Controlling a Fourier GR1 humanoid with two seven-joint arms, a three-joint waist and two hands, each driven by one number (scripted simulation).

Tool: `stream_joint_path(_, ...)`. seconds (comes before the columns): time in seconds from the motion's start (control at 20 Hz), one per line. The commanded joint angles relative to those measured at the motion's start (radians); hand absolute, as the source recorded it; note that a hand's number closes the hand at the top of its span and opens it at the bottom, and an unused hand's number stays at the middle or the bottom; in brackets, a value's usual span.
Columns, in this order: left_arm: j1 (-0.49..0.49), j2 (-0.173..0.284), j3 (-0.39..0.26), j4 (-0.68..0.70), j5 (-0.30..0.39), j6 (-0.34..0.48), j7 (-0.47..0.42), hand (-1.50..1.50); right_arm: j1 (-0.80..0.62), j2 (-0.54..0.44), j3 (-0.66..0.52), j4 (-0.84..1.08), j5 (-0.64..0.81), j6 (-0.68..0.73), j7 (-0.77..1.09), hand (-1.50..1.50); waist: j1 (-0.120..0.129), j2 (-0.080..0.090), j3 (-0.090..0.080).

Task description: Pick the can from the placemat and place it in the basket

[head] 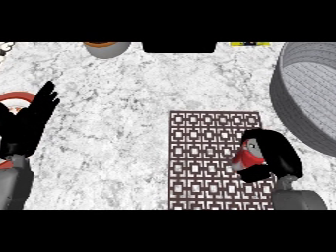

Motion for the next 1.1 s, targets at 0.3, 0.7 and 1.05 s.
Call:
stream_joint_path(0.3,-0.05,-0.027,-0.057,-0.002,-0.003,-0.034,0.002,0.0,-0.365,0.036,-0.149,0.107,-0.084,-0.405,0.562,1.5,0.116,0.01,0.006)
stream_joint_path(0.7,-0.099,-0.049,-0.09,0.013,-0.019,-0.028,0.03,0.0,-0.701,0.037,-0.129,0.284,0.187,-0.767,0.812,1.5,0.144,0.013,-0.003)
stream_joint_path(1.05,-0.093,-0.016,-0.059,0.05,-0.017,-0.042,0.006,0.0,-1.008,0.037,-0.178,0.534,0.446,-0.796,1.094,1.5,0.115,0.004,-0.005)
